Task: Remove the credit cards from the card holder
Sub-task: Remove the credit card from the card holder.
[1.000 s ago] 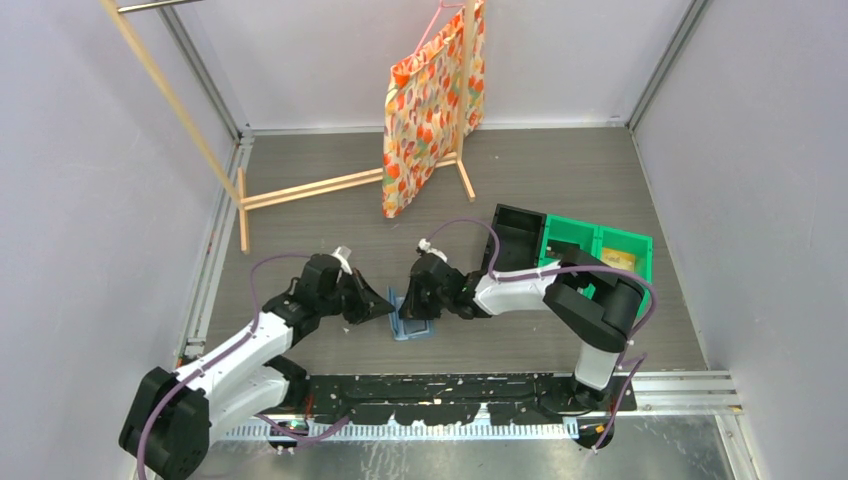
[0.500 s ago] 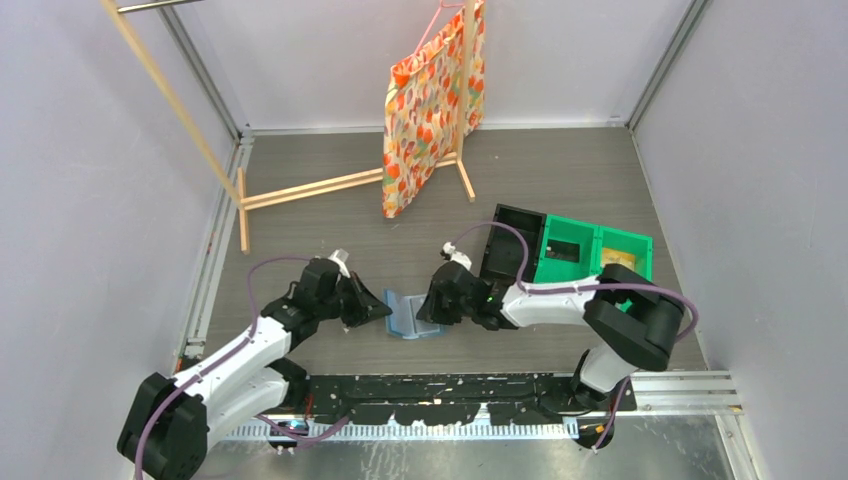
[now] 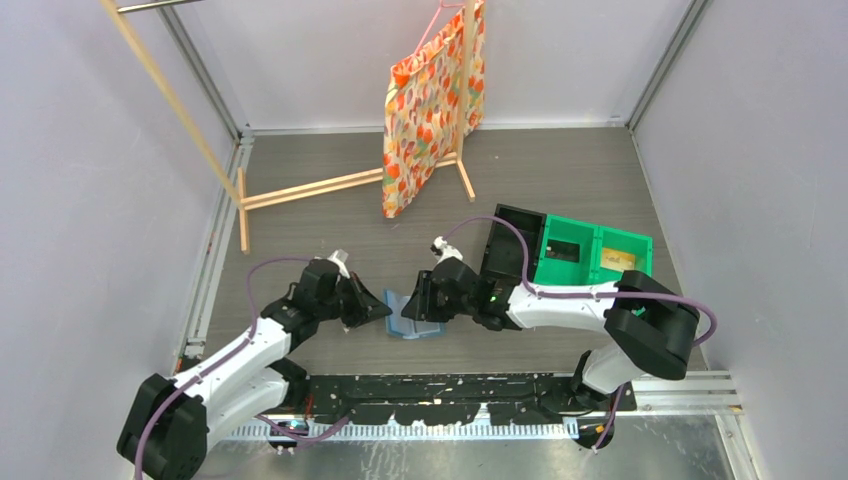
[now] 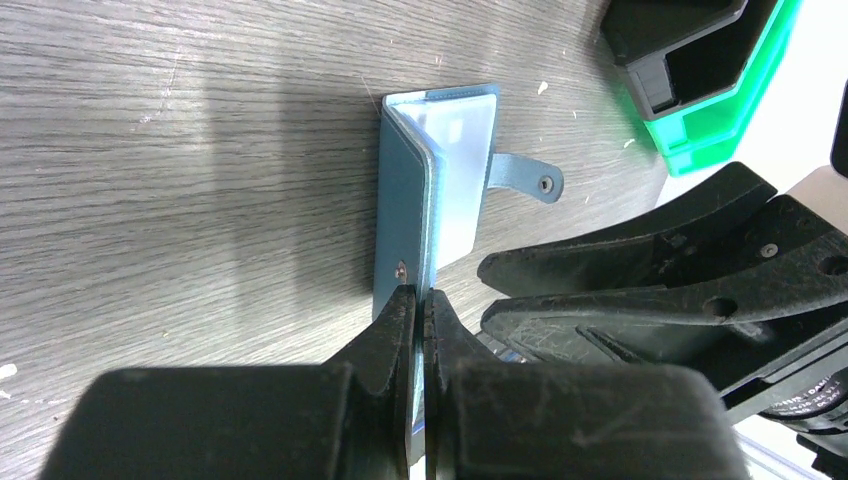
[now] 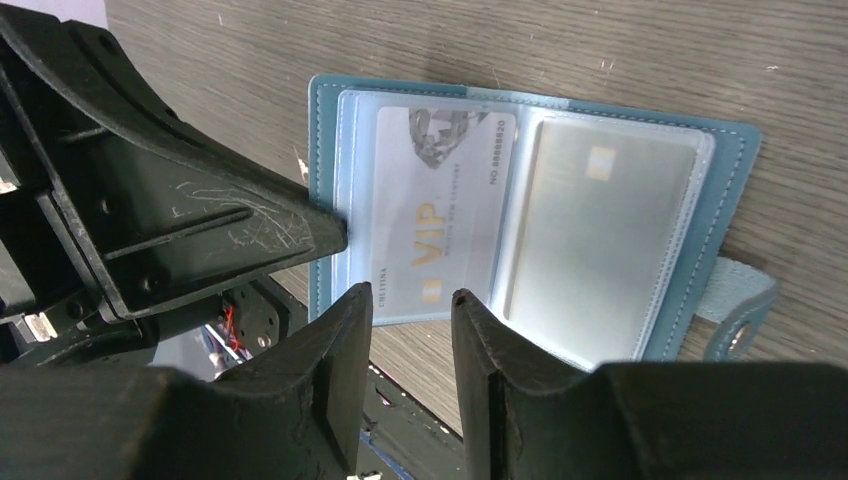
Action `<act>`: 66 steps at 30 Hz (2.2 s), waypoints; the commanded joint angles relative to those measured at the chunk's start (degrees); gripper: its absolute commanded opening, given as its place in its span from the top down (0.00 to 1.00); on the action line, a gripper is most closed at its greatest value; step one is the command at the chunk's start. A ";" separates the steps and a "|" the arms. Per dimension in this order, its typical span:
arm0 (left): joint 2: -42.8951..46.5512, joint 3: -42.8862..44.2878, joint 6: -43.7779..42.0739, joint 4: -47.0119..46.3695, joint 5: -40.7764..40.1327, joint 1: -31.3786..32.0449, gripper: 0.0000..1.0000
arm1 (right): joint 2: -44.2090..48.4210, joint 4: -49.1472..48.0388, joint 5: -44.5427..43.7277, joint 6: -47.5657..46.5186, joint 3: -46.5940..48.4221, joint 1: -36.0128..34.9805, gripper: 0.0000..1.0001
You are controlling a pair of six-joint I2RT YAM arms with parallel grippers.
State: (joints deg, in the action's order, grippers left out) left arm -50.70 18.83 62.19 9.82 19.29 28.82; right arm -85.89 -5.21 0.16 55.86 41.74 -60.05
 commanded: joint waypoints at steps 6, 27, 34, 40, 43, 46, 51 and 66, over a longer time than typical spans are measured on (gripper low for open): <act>-1.34 2.01 0.59 -4.23 1.96 0.26 1.00 | -0.32 3.20 -4.61 0.88 1.90 0.02 0.61; -11.65 12.49 -2.13 1.03 -6.56 9.29 0.99 | -5.35 12.56 -10.14 -2.62 2.85 3.12 0.80; -15.45 13.91 -1.83 -0.39 -7.15 11.14 0.99 | 0.33 11.81 -10.89 -1.72 0.07 3.15 0.80; -16.13 13.29 -1.32 -1.24 -7.77 11.44 0.99 | 7.40 6.21 -9.36 -1.59 -3.85 3.16 0.66; -15.59 12.88 -1.34 -1.12 -8.25 11.44 0.99 | 7.61 1.48 -4.88 -1.62 -4.32 3.16 0.62; -15.16 12.54 -1.25 -1.26 -8.28 11.46 0.99 | 4.98 0.41 -1.53 -1.86 -3.14 3.20 0.62; -14.68 11.97 -1.24 -1.11 -8.35 11.44 0.99 | 3.32 -1.25 -1.64 0.06 -3.53 3.24 0.64; -13.15 10.39 -1.13 -1.07 -8.85 11.46 0.99 | 8.52 9.34 -10.72 -0.48 -3.15 3.36 0.61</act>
State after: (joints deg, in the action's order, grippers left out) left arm -64.49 30.06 61.12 9.74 11.53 40.03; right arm -78.91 4.99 -8.86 55.77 37.43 -56.75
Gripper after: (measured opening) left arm 0.024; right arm 0.387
